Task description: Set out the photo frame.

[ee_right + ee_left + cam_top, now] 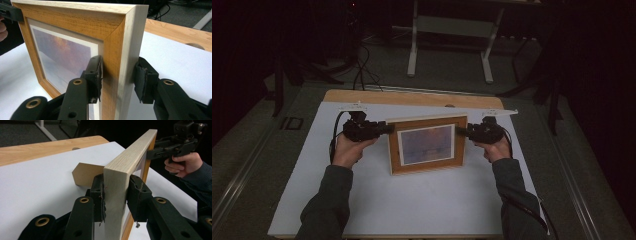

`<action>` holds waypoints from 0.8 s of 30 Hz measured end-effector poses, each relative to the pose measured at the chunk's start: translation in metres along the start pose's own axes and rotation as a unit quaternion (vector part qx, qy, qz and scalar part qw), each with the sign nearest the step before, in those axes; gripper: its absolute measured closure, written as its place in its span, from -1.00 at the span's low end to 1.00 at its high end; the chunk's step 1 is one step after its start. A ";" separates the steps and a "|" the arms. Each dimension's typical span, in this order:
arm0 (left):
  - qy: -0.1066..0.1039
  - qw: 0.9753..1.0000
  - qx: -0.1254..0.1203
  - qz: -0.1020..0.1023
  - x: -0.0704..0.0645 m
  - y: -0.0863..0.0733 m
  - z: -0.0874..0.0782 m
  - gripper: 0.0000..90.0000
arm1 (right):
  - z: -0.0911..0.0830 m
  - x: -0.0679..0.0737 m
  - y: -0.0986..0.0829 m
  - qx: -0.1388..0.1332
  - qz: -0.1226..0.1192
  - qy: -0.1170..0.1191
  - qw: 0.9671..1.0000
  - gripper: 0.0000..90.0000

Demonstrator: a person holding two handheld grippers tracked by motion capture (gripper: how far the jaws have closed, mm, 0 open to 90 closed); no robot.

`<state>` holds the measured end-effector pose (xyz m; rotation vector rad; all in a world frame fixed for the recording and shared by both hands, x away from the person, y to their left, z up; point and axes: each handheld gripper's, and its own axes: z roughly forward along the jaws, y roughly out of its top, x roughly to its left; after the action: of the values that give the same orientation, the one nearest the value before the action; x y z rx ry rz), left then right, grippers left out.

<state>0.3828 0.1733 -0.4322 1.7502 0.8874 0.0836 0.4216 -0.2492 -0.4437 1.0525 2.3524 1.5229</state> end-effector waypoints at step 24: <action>-0.007 1.000 -0.007 -0.015 0.003 -0.001 0.004 0.47 | -0.012 0.012 -0.011 0.003 0.000 -0.013 1.000 0.40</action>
<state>0.3866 0.1723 -0.4358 1.7221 0.9007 0.0584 0.4016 -0.2528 -0.4445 1.0653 2.3419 1.4944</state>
